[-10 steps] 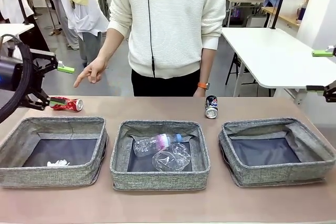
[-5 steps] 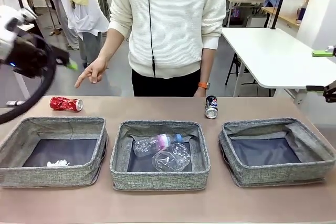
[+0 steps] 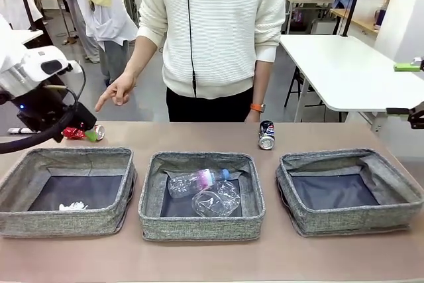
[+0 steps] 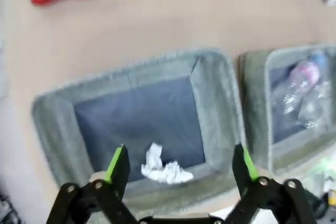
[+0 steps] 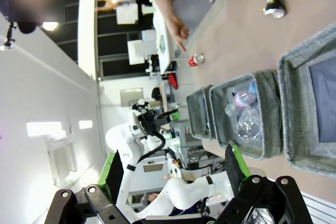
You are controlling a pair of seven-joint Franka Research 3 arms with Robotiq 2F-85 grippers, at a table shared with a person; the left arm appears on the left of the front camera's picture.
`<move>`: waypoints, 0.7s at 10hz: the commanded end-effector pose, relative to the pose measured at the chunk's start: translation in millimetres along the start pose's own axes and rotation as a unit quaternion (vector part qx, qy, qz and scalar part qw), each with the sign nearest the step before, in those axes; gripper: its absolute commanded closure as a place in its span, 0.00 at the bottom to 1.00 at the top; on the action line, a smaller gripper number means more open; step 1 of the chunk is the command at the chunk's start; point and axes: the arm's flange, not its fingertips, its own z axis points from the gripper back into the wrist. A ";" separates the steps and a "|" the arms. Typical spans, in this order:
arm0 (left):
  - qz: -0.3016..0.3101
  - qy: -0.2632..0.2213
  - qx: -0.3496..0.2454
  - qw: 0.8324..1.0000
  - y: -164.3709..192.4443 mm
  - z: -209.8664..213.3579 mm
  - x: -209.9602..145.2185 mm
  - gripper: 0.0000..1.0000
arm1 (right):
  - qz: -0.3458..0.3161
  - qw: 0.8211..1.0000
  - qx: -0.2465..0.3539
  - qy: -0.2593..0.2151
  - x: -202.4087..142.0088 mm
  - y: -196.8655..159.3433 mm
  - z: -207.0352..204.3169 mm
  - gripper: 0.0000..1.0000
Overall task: Sort the waste into the appropriate baskets.
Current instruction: Pick up the waste item pointed out by the person.
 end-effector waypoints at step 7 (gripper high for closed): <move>-0.513 0.038 -0.141 0.846 82.8 -22.5 69.3 0.00 | 0.000 1.000 0.000 0.003 -0.3 2.6 2.9 0.00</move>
